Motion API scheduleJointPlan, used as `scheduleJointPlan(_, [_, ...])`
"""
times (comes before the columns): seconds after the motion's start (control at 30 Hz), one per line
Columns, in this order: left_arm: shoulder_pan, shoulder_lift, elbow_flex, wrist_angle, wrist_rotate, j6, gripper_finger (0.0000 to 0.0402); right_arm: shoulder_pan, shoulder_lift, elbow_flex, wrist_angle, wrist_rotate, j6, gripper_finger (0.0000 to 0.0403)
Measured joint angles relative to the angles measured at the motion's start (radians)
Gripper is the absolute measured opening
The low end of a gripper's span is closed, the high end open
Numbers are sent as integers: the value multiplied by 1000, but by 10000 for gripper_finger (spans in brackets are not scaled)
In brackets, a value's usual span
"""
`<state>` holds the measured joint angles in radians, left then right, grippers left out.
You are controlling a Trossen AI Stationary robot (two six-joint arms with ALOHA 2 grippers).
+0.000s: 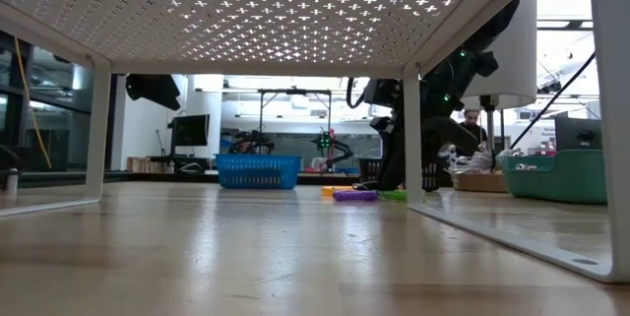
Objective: Pick & Place Office Desk Supplies
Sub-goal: Put the black spring keychain into the black bin
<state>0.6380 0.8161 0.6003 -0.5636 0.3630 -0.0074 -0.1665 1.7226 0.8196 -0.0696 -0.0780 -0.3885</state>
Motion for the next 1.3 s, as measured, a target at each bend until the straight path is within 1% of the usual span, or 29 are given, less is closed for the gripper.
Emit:
scheduleJointPlan(0.3, [0,0,0,0,0,0,195,0,0,0,6,0,0,38])
scheduleJointPlan(0.57, [0,0,0,0,0,0,195,0,-26,0,6,1,-1,21])
scheduleJointPlan(0.7, [0,0,0,0,0,0,195,1,-52,0,0,28,-1,21])
scheduleJointPlan(1.07, [0,0,0,0,0,0,195,1,-64,0,-2,31,-5,20])
scheduleJointPlan(1.3, [0,0,0,0,0,0,195,-6,-73,0,35,105,9,20])
